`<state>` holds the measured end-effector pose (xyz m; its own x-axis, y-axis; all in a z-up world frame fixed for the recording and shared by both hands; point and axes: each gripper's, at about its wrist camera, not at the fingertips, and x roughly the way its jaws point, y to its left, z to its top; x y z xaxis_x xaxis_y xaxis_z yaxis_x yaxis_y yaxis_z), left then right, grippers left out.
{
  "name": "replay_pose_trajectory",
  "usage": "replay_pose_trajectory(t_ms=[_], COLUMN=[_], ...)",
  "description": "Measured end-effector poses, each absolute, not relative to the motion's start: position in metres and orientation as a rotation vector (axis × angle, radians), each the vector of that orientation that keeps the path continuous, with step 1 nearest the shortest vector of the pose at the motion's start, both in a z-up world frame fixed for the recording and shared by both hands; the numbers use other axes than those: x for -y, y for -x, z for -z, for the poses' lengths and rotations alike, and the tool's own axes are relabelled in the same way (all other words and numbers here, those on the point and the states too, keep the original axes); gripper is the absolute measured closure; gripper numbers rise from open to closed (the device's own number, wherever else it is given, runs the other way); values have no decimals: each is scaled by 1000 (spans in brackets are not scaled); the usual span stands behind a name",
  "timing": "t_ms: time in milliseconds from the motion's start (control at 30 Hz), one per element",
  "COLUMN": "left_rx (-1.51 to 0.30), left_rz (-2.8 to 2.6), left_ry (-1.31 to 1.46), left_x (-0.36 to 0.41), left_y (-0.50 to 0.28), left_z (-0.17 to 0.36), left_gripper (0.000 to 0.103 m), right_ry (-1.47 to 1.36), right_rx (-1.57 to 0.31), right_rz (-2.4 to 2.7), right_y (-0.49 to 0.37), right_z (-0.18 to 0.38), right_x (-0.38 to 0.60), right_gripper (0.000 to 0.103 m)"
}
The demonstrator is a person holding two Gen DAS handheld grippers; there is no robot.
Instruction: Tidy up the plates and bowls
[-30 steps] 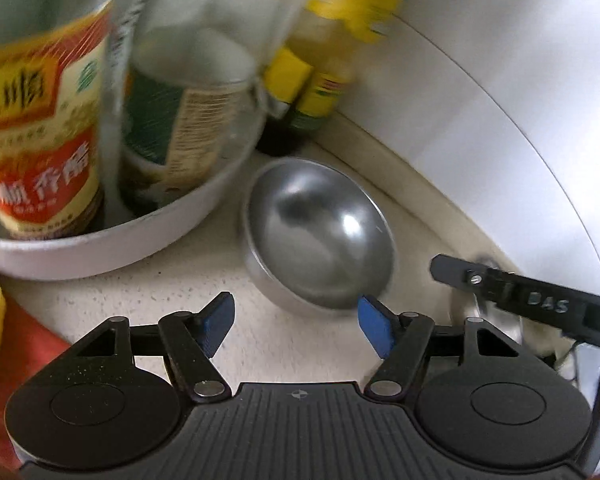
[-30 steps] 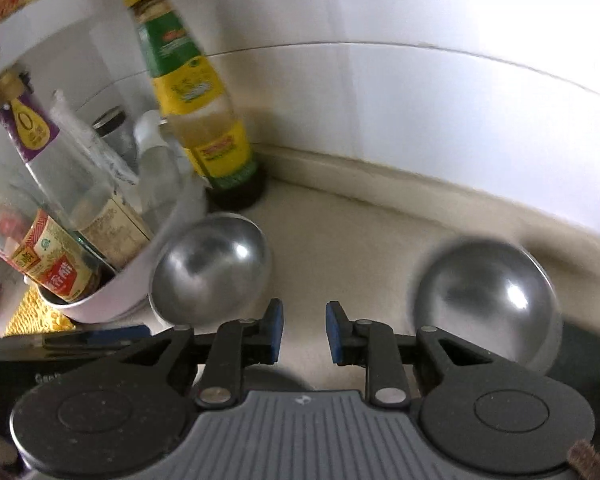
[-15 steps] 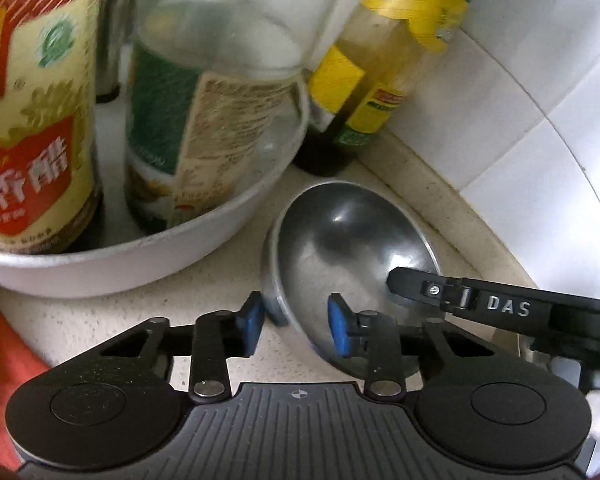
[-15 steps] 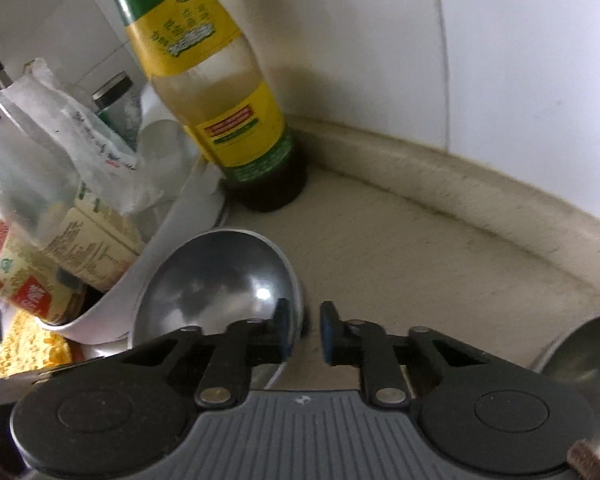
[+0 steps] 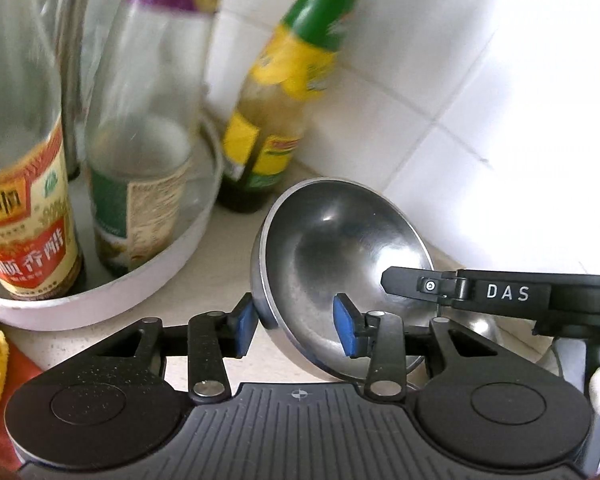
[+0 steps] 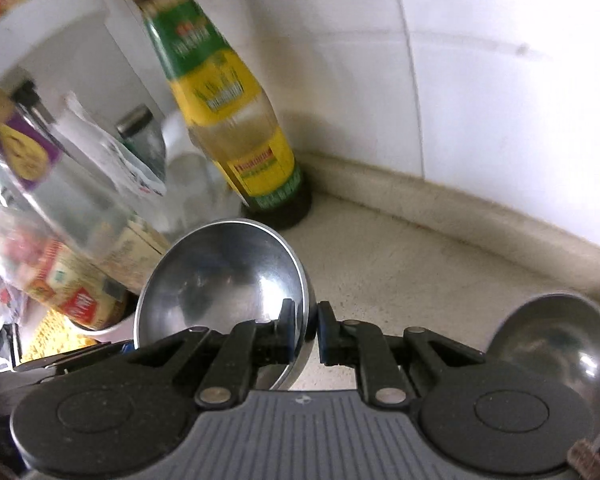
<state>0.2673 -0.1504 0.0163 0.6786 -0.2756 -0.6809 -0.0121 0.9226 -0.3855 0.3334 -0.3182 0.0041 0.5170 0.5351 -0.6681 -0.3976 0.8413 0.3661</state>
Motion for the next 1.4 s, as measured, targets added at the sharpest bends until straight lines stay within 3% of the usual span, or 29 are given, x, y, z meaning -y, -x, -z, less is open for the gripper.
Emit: replay_pose_trajectory(t_ms=[333,767,1033,1400], left_rx=[-819,-902,-870,-779], left_rz=[275,313,310,331], left_ry=[284,209,180,18], left_x=[174,176,175,208], left_y=[-221,-214,-215,-216], left_z=[-32,-2,-12,-40], left_gripper=[51,51,50,32], right_ry=[-185,-213,-170,-210], right_rx=[-833,-943,-899,-873], right_rz=[-466,-375,-323,-274], right_y=[-266,-233,-223,-213], right_z=[-33,3,-2,-5], right_x=[350,354,369,396], right_gripper=[91,89,85,84])
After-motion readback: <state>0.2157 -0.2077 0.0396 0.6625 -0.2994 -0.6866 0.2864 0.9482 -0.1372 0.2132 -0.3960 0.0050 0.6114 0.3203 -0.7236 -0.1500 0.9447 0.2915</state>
